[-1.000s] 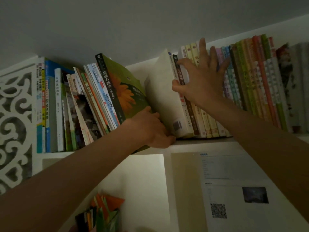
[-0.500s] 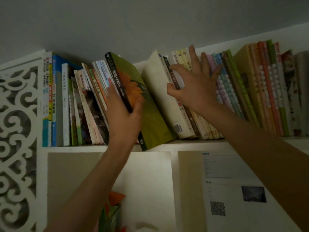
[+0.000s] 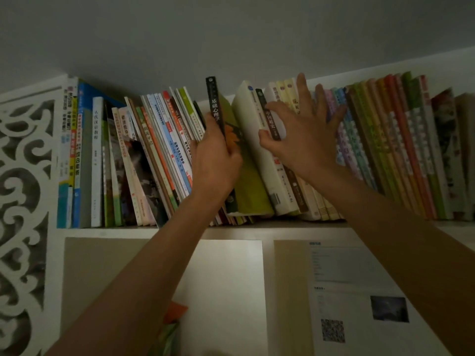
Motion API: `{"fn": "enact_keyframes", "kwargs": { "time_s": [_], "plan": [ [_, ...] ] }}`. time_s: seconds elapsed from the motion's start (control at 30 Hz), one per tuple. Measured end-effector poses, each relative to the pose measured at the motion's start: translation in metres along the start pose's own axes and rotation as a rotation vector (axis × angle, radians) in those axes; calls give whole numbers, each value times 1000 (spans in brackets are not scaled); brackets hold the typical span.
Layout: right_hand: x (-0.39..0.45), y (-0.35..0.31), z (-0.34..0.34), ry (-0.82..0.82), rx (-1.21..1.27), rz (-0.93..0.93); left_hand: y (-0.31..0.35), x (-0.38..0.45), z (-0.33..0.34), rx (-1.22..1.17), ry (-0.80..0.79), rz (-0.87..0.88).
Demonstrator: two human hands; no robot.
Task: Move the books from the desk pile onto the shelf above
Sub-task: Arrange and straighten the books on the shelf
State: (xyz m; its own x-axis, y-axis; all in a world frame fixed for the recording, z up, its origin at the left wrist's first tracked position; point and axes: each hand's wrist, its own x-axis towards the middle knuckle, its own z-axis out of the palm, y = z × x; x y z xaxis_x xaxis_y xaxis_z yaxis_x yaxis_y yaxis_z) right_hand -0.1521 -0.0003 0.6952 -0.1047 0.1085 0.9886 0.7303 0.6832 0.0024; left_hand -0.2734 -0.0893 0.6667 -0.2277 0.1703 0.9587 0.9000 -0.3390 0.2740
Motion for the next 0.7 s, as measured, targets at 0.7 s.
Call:
{"fn": "enact_keyframes", "kwargs": {
  "time_s": [0.7],
  "plan": [
    [-17,-20,2,-78,-144,-63,12,-35,10,-152,133,-118]
  ]
}}
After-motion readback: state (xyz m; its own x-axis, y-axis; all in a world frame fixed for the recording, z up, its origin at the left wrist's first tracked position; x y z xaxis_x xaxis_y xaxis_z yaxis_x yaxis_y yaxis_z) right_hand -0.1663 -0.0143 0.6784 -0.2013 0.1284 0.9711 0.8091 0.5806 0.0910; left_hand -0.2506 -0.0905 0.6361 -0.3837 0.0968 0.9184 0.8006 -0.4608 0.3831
